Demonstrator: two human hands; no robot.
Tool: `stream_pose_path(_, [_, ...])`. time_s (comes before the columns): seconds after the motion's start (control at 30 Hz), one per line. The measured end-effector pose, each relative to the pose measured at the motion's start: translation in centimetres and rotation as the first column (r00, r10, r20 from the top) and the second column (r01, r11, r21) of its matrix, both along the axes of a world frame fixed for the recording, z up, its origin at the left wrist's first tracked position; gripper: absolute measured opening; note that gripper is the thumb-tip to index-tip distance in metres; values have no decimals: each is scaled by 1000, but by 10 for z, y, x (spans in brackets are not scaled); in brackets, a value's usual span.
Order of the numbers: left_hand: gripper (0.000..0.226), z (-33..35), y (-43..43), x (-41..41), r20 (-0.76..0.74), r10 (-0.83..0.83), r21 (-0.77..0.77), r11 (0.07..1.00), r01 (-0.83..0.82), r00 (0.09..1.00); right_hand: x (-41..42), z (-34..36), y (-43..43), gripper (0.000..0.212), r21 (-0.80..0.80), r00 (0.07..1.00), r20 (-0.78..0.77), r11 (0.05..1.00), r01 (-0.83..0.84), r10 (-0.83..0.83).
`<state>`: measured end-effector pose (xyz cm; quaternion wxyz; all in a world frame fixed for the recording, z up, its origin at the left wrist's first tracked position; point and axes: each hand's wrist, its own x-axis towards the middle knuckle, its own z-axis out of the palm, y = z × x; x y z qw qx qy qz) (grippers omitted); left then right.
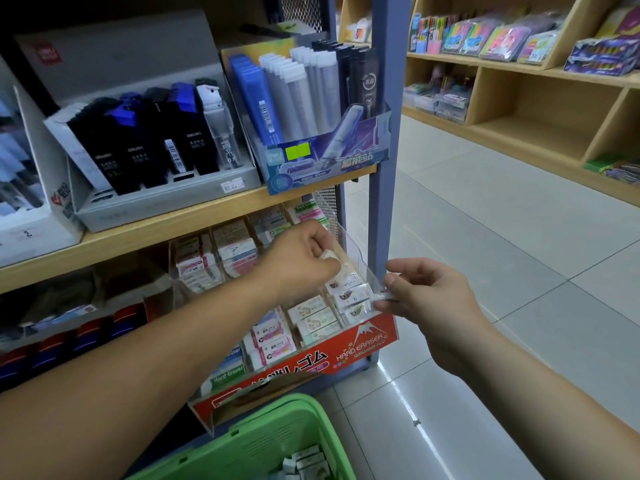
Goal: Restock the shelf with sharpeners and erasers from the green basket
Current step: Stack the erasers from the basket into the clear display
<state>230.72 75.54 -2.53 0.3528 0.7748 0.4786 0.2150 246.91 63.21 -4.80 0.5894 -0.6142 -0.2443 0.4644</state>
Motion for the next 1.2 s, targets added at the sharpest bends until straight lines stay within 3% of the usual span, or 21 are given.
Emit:
stream_pose_path(0.1, [21,-12,1,10,-3,24,44,999,-24,1000,4,1,-1,37,12,990,-129,998,-55,56])
stream_pose_path(0.17, [21,-19,0,14,-12,13,99,995,-11,1000,4,-1,-2,45,6,995,-54,996,-85,85])
stream_pose_path(0.37, [17,-27,-4,6,-225,-50,265,958,110,973,4,-9,0,31,79,988,155,997,-3,-9])
stream_pose_path(0.47, [3,-27,-8,6,-328,-50,326,931,163,943,7,-8,1,25,129,992,112,991,36,-51])
stream_pose_path(0.57, [16,-24,-9,7,-485,-59,381,884,271,873,9,-13,2,20,118,995,61,991,67,-74])
stream_pose_path(0.67, [21,-22,-8,9,-604,-86,337,873,352,792,9,-12,3,22,109,996,55,992,60,-66])
stream_pose_path(0.73, [22,-20,-8,7,-518,-102,337,888,312,849,9,-9,2,26,102,996,76,994,46,-54])
stream_pose_path(0.83, [29,-15,-18,0,-163,-155,191,964,185,974,7,-8,4,33,93,992,122,996,18,-29])
stream_pose_path(0.93, [26,-13,-32,-4,50,-236,5,972,236,971,1,-7,6,41,81,986,168,996,-34,20])
stream_pose_path(1.03, [17,-19,-33,-9,82,-225,-10,974,227,971,-1,-8,6,38,73,976,219,997,-32,15])
stream_pose_path(1.13, [15,-29,-30,-11,20,-176,-52,983,177,984,4,-10,7,28,40,923,382,999,37,-49])
stream_pose_path(1.2, [11,-36,-30,-10,-30,-163,-33,986,162,986,8,-13,6,26,-34,921,391,999,23,-8])
